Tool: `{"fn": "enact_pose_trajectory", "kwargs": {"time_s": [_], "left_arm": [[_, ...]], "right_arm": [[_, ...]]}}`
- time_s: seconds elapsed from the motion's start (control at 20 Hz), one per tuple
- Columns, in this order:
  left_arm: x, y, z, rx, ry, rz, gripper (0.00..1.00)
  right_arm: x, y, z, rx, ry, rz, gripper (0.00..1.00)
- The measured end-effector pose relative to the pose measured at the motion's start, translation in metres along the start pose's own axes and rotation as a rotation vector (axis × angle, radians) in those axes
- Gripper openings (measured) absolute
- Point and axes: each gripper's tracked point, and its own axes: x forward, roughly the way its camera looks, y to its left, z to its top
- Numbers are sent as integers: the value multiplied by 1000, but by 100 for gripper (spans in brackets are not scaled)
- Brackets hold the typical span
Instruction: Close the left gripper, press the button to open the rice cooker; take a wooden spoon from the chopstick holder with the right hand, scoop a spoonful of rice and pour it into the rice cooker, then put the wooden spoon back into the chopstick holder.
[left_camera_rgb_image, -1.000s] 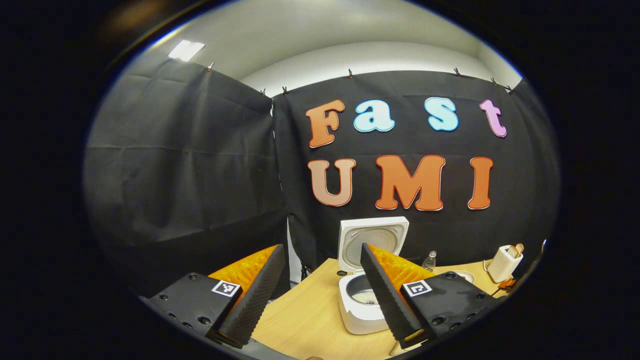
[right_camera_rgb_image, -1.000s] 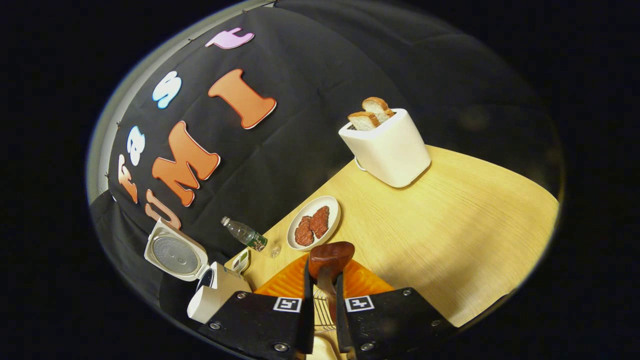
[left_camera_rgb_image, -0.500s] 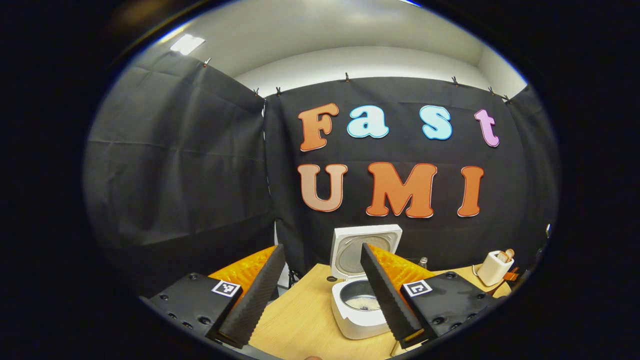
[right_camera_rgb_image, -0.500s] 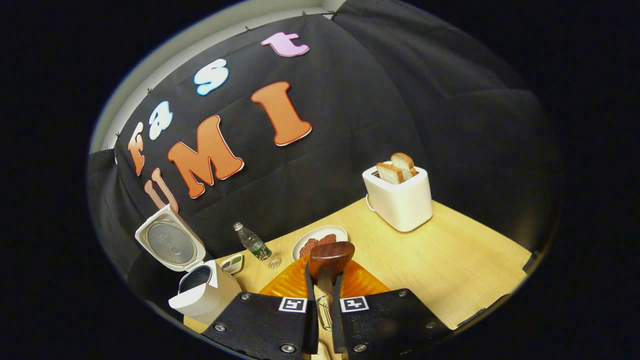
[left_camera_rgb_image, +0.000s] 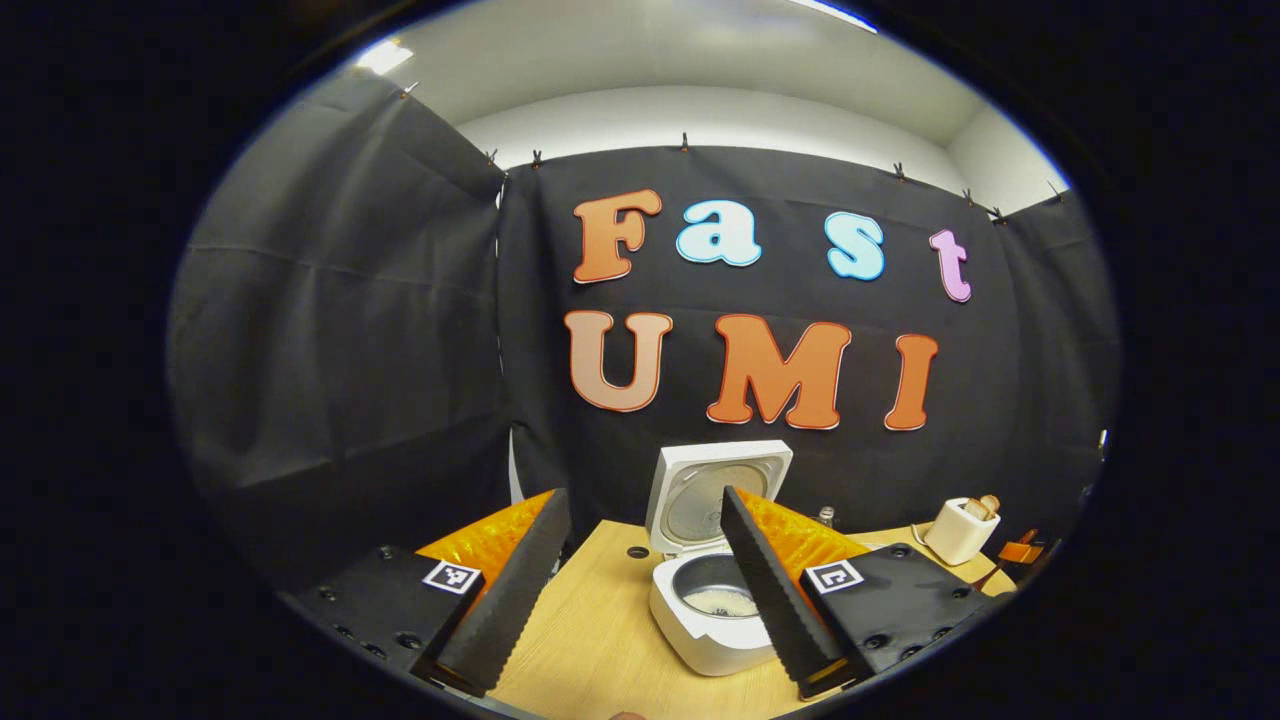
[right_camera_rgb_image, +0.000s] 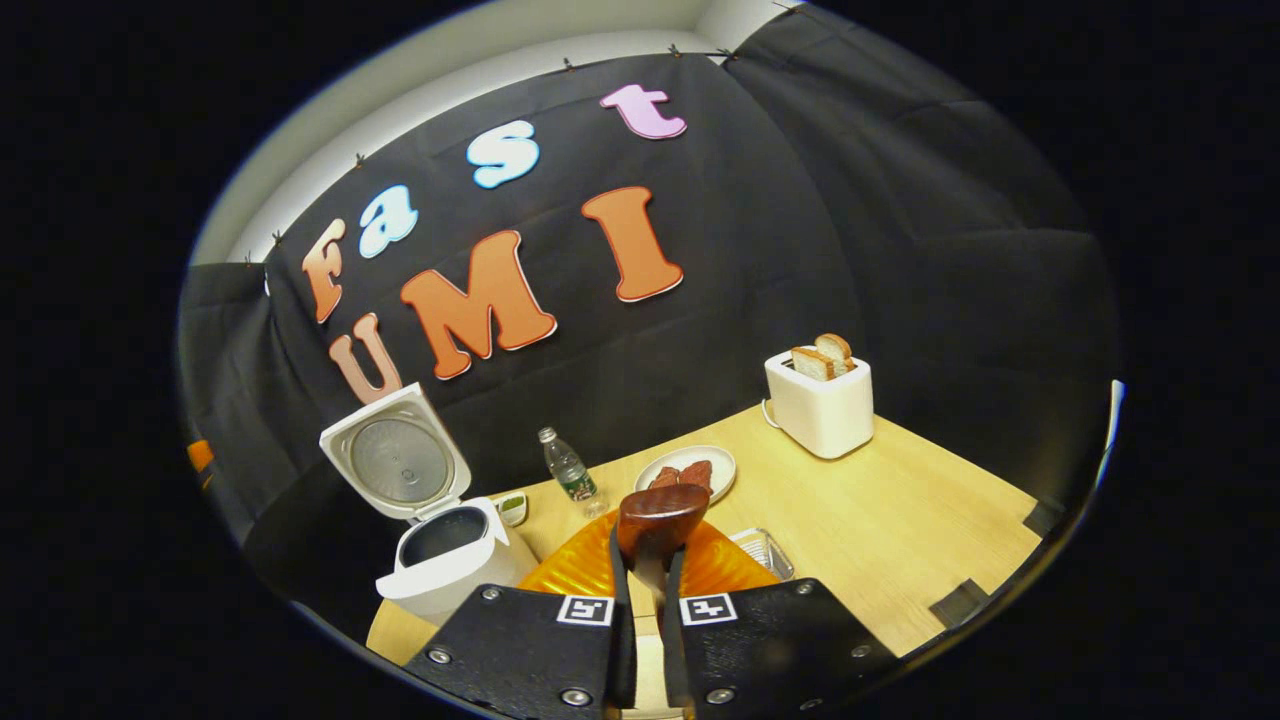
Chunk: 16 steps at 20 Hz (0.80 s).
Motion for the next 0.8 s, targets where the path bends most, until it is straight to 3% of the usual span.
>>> {"fn": "enact_pose_trajectory", "kwargs": {"time_s": [0.05, 0.15, 0.65, 0.8], "left_arm": [[1, 5, 0, -2, 1, -12, 100], [5, 16, 0, -4, 0, -33, 100], [12, 65, -10, 9, 17, -59, 100], [12, 71, -13, -1, 22, -69, 100]], "right_arm": [[-4, 8, -11, -6, 6, 2, 5], [-8, 21, -31, -58, 12, -3, 10], [-4, 21, -114, -340, 119, -145, 10], [-9, 24, -136, -374, 155, -140, 10]]}}
